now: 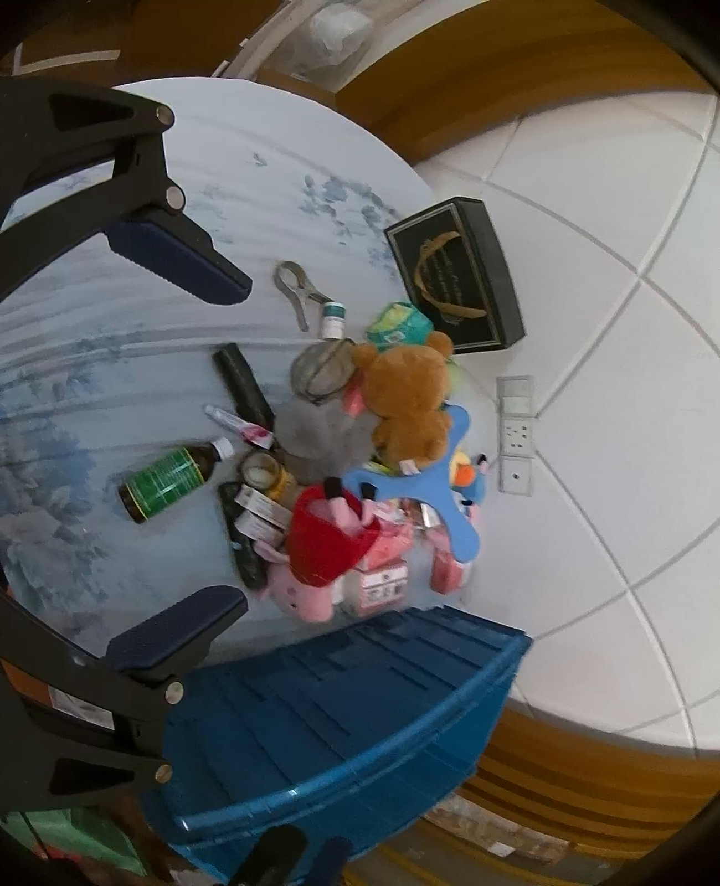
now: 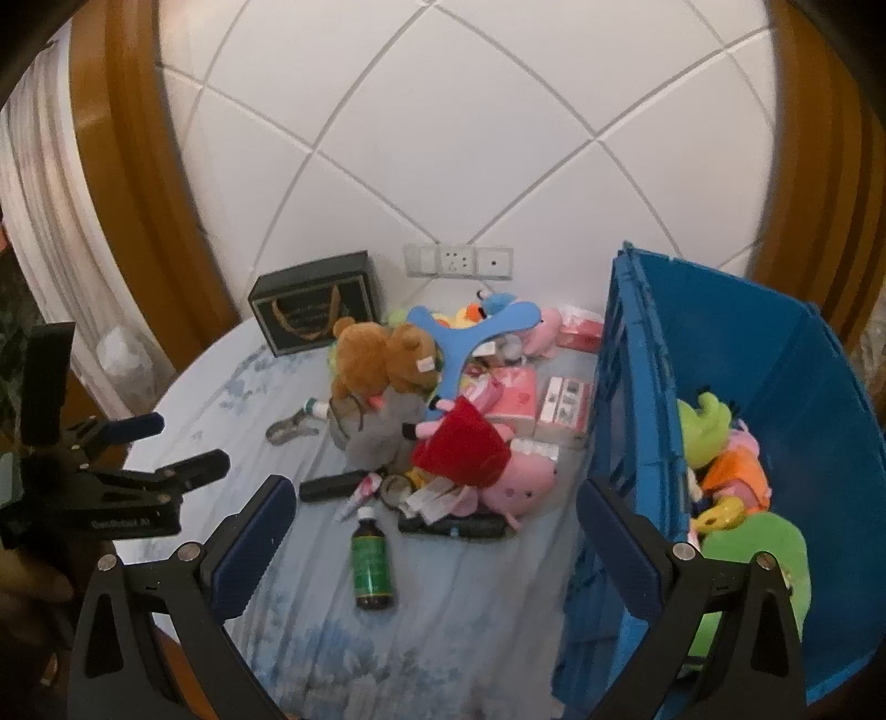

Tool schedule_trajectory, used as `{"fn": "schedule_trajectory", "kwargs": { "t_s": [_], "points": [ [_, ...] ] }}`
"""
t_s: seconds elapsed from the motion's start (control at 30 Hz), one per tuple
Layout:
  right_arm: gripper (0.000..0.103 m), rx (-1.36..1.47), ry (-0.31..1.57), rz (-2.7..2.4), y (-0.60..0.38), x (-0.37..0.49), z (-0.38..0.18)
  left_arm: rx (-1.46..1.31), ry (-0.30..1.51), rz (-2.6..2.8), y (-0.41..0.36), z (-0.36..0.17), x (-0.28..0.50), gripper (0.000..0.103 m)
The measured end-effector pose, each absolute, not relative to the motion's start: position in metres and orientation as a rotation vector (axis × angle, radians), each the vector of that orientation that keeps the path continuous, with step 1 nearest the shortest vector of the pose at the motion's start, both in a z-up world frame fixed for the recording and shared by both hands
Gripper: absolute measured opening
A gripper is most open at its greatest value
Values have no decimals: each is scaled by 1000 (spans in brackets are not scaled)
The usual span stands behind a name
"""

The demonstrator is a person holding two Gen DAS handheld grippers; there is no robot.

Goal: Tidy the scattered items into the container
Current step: 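Reach the left gripper toward the green-labelled brown bottle while the right reaches the plush pig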

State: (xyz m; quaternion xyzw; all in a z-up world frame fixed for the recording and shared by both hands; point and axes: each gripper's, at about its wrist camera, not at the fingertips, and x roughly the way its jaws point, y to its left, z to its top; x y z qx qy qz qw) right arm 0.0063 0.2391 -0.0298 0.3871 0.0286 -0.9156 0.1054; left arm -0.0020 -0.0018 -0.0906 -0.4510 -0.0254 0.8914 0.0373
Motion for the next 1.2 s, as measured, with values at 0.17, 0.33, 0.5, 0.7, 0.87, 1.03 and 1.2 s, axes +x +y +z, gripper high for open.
{"fn": "schedule_trajectory", "kwargs": {
  "t_s": [0.17, 0.33, 0.5, 0.7, 0.87, 1.03, 1.2],
  "points": [
    [103, 1150, 107, -2675, 234, 3, -43, -1420, -78, 2734, -2, -110, -1, 103],
    [103, 1173, 118, -2637, 224, -5, -62, -1507, -142, 2681, -3, -140, -3, 103],
    [103, 1208, 167, -2624, 212, -19, -92, -1596, -170, 2624, 0, -191, -6, 103],
    [103, 1275, 225, -2612, 203, -44, -150, -1703, -209, 2561, 9, -261, -19, 103],
    [103, 1377, 202, -2603, 203, -69, -197, -1767, -246, 2522, 15, -306, -32, 103],
    [103, 1436, 220, -2624, 205, -89, -226, -1813, -268, 2518, 20, -338, -51, 102],
    [103, 1507, 270, -2652, 212, -113, -250, -1844, -290, 2477, 29, -365, -61, 95]
  ]
}}
